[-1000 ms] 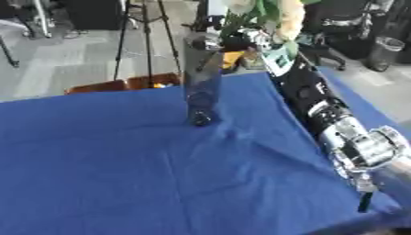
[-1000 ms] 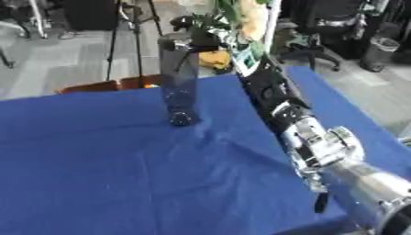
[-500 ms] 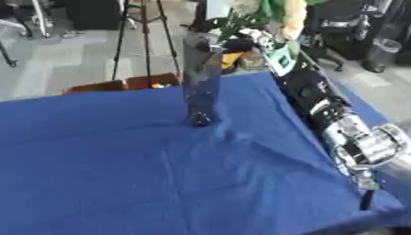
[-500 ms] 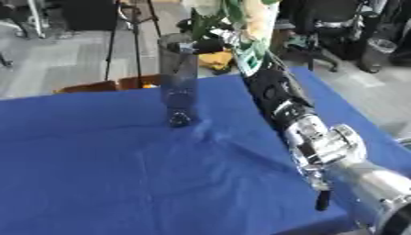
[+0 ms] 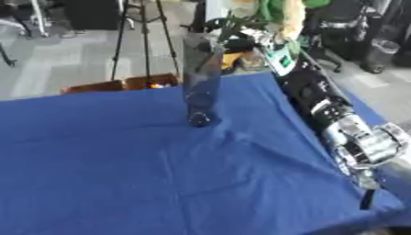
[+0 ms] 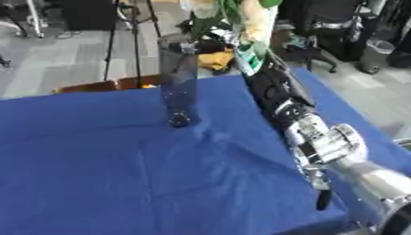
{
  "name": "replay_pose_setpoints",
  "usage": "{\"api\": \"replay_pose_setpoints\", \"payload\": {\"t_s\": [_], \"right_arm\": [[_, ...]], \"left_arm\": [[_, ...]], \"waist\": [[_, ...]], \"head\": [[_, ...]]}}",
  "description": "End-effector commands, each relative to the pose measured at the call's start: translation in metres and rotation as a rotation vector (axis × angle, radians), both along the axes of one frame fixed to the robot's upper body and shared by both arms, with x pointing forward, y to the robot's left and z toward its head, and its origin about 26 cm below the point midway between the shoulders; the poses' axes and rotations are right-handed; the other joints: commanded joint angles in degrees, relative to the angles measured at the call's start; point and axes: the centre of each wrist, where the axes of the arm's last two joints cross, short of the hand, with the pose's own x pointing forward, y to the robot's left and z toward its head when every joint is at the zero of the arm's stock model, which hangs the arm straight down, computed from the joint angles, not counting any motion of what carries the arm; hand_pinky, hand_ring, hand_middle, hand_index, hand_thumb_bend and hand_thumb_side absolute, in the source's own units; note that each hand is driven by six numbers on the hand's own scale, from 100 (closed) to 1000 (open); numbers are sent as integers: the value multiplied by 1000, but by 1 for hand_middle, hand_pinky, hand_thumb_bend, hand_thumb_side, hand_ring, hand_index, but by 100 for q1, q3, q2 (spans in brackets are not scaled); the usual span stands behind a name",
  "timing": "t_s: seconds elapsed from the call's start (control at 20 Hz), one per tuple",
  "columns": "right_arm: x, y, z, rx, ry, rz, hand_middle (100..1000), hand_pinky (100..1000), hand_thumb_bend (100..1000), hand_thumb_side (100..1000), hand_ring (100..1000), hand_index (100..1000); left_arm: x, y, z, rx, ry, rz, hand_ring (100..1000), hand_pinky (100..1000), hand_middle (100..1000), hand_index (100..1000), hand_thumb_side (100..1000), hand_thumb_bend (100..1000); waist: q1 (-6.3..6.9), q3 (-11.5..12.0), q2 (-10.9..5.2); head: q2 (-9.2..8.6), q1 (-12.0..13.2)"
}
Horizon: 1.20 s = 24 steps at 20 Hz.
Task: Arrange flowers into the vase.
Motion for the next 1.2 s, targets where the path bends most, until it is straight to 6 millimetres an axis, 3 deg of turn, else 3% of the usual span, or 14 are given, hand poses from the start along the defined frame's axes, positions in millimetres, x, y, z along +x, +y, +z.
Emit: {"api": "replay_pose_setpoints", "payload": {"t_s": [0.05, 1.2], "right_arm": [[-5, -11, 26, -20, -53, -22, 843, 1000, 695, 798, 1000, 987], [-15, -8, 41, 149, -49, 80, 825, 1000, 708, 800, 1000, 988]], "left_arm": [[0, 5, 9, 25, -28, 4, 519, 504, 497, 682, 767, 429], [-2, 9, 6, 25, -18, 25, 518, 504, 496, 682, 766, 429]], "waist": [[-72, -15, 1], [-67, -229, -110]], "head": [[-46, -25], [-12, -36]]}}
